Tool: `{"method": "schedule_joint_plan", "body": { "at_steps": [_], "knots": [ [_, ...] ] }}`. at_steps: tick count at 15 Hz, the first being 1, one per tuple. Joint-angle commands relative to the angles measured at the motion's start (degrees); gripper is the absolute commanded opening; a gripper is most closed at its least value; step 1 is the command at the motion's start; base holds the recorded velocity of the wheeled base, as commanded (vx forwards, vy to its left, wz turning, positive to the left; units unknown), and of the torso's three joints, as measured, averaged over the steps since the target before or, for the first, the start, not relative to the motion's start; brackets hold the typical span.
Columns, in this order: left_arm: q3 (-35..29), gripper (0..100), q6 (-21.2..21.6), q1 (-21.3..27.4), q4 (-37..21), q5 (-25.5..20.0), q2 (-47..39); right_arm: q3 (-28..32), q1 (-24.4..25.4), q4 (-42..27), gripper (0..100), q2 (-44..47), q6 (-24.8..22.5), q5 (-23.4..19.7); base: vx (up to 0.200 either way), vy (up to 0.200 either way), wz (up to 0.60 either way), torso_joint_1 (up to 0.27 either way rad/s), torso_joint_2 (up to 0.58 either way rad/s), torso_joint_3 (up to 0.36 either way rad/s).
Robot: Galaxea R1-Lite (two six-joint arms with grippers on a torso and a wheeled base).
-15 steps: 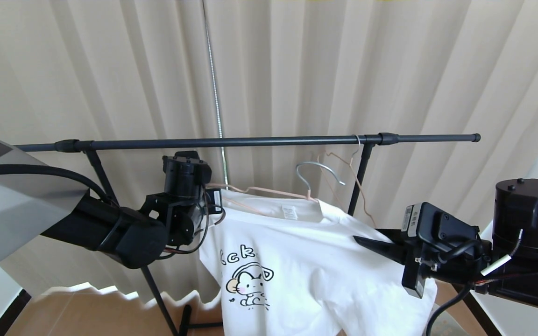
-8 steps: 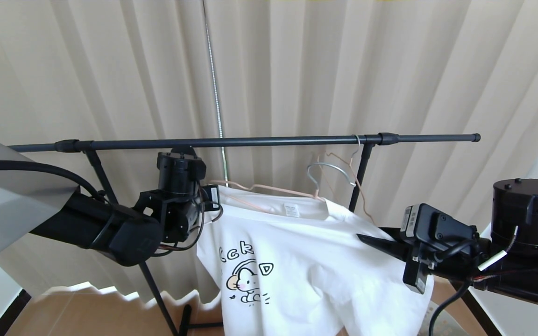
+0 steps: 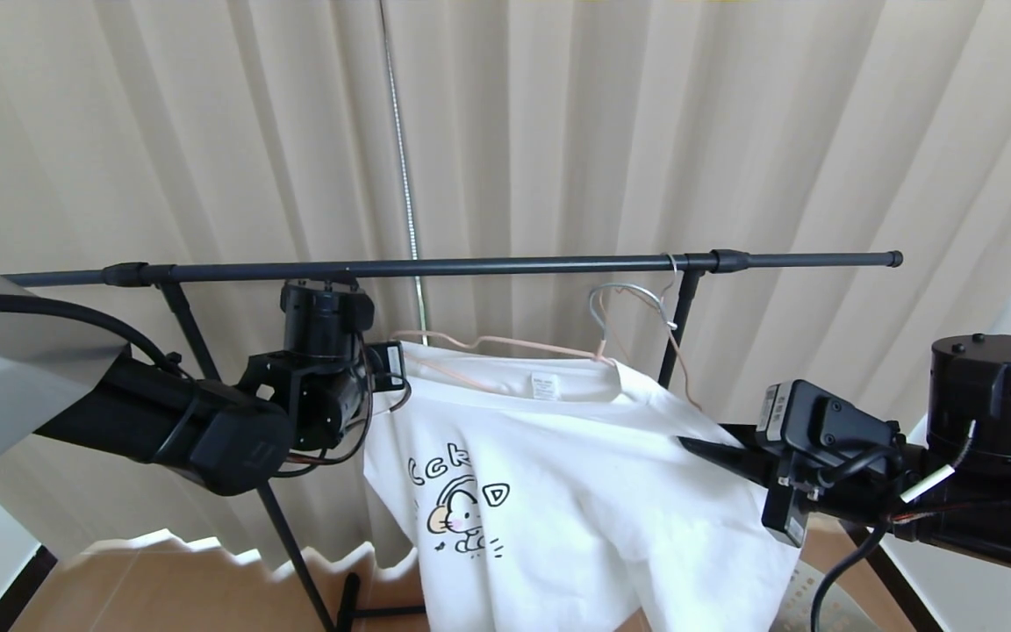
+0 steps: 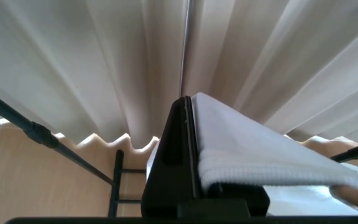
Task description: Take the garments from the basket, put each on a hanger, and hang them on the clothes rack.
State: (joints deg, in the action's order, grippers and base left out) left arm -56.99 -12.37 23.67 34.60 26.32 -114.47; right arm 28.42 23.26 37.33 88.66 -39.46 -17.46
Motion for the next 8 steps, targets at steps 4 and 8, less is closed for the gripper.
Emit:
{"method": "schedule_joint_plan", "body": {
  "at_steps": [4, 8],
  "knots": [
    [0.57, 0, 0.51, 0.67, 0.03, 0.14, 0.56, 0.15, 0.03, 0.03, 0, 0.2, 0.0, 0.14, 0.0, 0.0, 0.0, 0.0, 0.0, 0.0],
    [1.8, 0, 5.78, 2.78, -0.23, 0.49, 2.85, 0.06, -0.76, 0.03, 0, -0.07, -0.97, 0.41, 0.0, 0.0, 0.0, 0.0, 0.0, 0.0]
  ]
}}
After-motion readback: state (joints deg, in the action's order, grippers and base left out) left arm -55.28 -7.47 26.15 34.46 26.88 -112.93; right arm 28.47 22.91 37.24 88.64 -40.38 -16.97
